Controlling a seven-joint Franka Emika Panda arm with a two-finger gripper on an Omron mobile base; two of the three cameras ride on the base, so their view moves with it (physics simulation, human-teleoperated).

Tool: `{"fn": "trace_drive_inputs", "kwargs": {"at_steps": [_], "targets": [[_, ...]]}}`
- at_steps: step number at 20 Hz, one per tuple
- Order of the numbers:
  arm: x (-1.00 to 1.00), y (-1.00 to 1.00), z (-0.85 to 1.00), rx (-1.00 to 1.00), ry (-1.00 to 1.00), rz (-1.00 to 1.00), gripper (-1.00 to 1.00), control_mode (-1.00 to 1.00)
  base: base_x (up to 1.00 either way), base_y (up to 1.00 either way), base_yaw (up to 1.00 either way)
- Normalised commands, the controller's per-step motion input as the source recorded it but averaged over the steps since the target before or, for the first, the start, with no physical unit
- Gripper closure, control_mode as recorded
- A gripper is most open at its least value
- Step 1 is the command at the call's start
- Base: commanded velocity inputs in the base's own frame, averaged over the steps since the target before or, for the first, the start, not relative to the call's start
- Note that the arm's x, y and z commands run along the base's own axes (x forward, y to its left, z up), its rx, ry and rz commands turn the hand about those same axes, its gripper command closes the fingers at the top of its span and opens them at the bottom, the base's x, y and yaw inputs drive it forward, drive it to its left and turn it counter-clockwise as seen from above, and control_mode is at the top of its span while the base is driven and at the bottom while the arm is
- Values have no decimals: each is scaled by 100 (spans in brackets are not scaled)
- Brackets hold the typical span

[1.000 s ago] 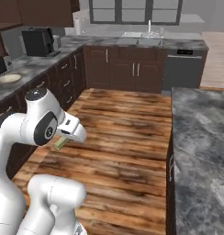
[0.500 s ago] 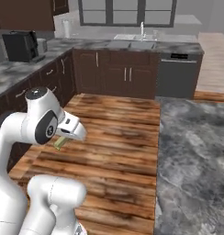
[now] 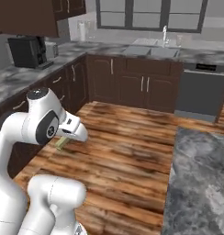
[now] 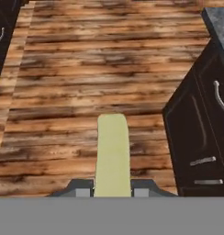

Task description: Pick the egg and butter from the fridge and place them by the bowl for mixing.

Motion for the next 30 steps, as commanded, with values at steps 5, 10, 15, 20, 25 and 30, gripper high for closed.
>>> {"fn": "trace_drive_inputs", "kwargs": {"at_steps": [5,10,15,20,25,30], "targets": [[0,0,0,0,0,0,100,100,100,0,45],[0,0,0,0,0,0,100,100,56,12,65],[0,0,0,0,0,0,100,100,61,5,85],[0,0,0,0,0,0,100,100,67,-1,76],[0,0,0,0,0,0,100,100,31,-36,71],[0,0,0,0,0,0,100,100,26,-48,61]]}}
